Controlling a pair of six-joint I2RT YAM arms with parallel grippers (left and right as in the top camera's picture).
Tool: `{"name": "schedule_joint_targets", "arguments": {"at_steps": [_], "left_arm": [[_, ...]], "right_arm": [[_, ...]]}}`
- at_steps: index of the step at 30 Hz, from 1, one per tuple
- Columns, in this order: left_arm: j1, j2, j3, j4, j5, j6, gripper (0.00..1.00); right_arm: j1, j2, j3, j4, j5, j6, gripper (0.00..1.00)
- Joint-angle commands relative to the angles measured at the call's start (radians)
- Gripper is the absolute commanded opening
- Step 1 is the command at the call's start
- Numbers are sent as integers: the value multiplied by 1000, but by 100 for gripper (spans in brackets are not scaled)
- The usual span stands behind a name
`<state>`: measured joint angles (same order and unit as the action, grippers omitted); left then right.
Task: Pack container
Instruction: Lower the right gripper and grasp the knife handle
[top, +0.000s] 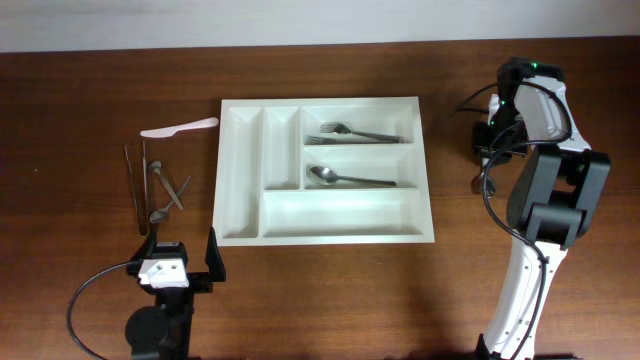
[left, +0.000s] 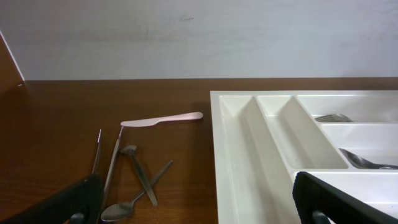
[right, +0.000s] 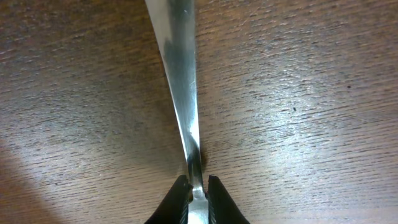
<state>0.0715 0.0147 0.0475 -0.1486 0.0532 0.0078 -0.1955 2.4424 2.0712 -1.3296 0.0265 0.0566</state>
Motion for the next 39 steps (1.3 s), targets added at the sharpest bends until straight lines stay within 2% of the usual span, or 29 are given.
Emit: {"name": "schedule_joint_targets", "arguments": {"at_steps": [1,5,7,9,15,17,24,34,39], "left_arm": [[-3,-9,-6,2,11,16,99],[-3,-9,-6,2,11,16,99],[-3,-9,-6,2,11,16,99],[-3,-9,-6,2,11,16,99],[-3,-9,-6,2,11,16,99],[-3,-9,-6,2,11,16,99],[-3,-9,-6,2,11,16,99],[-3,-9,-6,2,11,16,99],[-3,-9,-6,2,11,16,99]], "right_arm": [[4,3,-9,3,12,8,10],[5,3,-9,5,12,8,9],[5,3,-9,8,12,8,18],[5,3,-11,12,12,8,22],[5,3,-46,30,12,8,22],[5,3,-69,41,12,8,21],[5,3,-98,53,12,9,4],[4,2,-89,62,12,8,4],[4,2,-4,22,12,8,4]]}}
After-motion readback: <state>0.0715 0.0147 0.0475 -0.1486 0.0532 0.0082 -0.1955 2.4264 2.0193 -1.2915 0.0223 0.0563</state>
